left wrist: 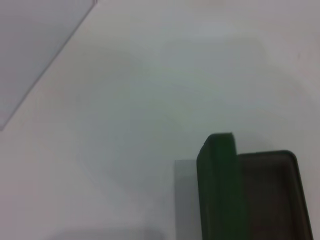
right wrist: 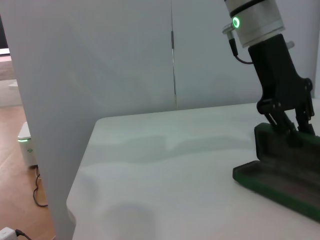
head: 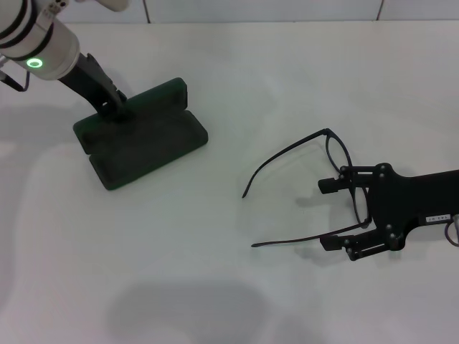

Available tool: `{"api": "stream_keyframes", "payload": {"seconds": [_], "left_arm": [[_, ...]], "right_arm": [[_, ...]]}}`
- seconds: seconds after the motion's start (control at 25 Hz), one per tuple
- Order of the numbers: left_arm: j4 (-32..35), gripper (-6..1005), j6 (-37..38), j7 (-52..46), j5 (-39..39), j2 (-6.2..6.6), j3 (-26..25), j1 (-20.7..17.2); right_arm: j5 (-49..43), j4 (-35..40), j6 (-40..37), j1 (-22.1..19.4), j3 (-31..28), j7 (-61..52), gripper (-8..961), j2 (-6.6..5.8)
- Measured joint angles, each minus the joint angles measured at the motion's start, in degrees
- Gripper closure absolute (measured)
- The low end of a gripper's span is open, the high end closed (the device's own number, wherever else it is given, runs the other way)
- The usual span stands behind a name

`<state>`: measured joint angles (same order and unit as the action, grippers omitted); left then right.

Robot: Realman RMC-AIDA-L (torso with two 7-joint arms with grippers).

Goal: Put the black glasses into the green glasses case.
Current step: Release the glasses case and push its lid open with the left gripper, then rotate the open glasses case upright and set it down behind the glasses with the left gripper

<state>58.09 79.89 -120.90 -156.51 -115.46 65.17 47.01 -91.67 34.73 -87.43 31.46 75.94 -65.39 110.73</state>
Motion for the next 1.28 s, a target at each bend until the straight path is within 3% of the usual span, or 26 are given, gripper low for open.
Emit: {"api": "stream_keyframes", "payload": {"seconds": [0.36,0.52,0.84,1.04,1.28], "left_arm": [[2.2,781,0.0,1.0,0.2,-0.68,0.1,-0.9],[2.8,800,0.0,2.5,0.5,-0.89,0.1,-1.0],[9.7,785,-2.1,20.2,12.0,-2.66,0.1,-4.3],[6.3,771,-5.9,25.8,13.9,-4.11,1.6,-3.1],[1.5,754,-13.4,25.6,13.8,-4.31,9.1,-2.2]], "right_arm": [[-0.1,0.0,0.2,0.0,0.0,0.0,90,0.01],[-0.1,0.0,0.4,0.0,0.0,0.0,91,0.01],[-0.1,0.0,0.5,-0.1,0.0,0.0,91,0.01],[-0.1,0.0,0.3,-0.1,0.0,0.0,92,0.13],[-0.1,0.0,0.1,-0.2,0.0,0.0,93,0.27]]}}
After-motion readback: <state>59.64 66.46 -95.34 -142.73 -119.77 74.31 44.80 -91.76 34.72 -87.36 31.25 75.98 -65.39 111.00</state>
